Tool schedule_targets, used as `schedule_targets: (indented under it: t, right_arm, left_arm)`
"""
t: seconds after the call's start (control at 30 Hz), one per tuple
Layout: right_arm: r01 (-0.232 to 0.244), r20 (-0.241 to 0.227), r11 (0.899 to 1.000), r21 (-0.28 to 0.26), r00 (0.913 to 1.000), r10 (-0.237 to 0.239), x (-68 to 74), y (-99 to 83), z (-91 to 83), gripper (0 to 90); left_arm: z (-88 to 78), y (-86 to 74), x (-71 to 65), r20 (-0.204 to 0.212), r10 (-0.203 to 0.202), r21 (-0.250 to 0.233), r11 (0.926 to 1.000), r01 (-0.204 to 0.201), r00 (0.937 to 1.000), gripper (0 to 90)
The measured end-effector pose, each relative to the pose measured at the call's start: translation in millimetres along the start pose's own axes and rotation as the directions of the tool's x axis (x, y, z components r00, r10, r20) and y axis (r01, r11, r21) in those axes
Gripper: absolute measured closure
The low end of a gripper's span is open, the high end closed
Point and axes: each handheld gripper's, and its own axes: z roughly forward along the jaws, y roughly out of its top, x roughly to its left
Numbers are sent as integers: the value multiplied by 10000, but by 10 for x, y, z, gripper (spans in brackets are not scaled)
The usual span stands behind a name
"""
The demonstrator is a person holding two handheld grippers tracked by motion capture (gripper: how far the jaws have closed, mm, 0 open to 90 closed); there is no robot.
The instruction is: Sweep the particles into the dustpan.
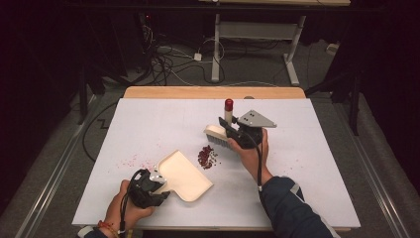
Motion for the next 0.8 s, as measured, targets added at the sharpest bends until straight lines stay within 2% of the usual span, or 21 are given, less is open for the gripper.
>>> schedule_targets:
  t: [0.13, 0.27, 0.37, 0.43, 0.63, 0.7, 0.8]
  right_arm:
    - [389, -372, 9992, 80, 9986, -386, 229, -15, -32, 695]
    - [425, -508, 9991, 30, 9978, -423, 315, -8, -49, 696]
    - [228, -690, 9997, 9, 9974, -227, 369, -9, -54, 695]
    - [296, -575, 9995, 61, 9979, -292, 426, -13, -67, 694]
    - [210, -521, 9997, 96, 9984, -205, 458, -7, -87, 694]
    - [497, -314, 9988, 0, 9983, -497, 456, 12, -45, 698]
    - [597, -111, 9982, -53, 9981, -598, 434, 26, -6, 697]
  left_arm:
    - [1, 13, -2, 51, -135, -49, 9999, 135, 9999, 644]
    - [5, 36, -11, 89, -223, -62, 9997, 223, 9997, 644]
    - [7, 50, -6, 86, -235, -115, 9997, 236, 9997, 643]
    - [13, 61, 0, 71, -249, -90, 9996, 250, 9997, 643]
    - [33, 122, 10, 56, -324, -14, 9995, 324, 9995, 643]
    - [45, 136, 16, -1, -249, 113, 9996, 249, 9997, 644]
    - [48, 143, 27, 20, -250, 100, 9996, 250, 9997, 644]
